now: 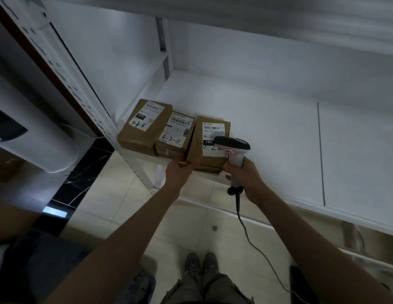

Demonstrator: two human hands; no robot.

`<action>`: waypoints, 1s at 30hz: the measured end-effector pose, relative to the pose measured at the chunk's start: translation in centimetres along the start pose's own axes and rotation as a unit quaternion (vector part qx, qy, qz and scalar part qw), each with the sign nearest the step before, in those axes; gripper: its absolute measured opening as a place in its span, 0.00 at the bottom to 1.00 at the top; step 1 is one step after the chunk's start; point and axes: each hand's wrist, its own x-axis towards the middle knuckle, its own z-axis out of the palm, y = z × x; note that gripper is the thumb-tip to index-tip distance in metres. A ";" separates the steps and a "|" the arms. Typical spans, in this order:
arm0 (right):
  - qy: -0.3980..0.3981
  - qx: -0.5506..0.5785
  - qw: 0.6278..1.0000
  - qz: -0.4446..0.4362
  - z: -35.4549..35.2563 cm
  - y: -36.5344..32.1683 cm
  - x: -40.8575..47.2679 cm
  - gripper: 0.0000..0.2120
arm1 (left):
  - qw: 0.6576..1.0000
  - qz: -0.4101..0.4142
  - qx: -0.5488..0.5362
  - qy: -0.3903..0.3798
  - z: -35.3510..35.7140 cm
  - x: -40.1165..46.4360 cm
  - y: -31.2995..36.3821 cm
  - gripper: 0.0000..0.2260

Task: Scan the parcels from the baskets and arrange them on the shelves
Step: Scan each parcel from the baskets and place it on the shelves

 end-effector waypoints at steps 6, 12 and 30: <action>0.016 0.001 1.000 0.004 0.0 0.7 0.5 0.16 | 0.995 -0.054 -0.084 -0.001 0.0 0.1 -0.7 0.19; 0.085 0.008 0.996 0.002 -3.8 3.5 -3.2 0.11 | 0.973 -0.123 0.066 -0.181 4.4 -4.1 -3.1 0.25; 0.475 0.206 0.849 0.108 -22.8 29.8 -37.7 0.06 | 0.655 0.198 0.446 -0.576 32.0 -32.1 -10.8 0.24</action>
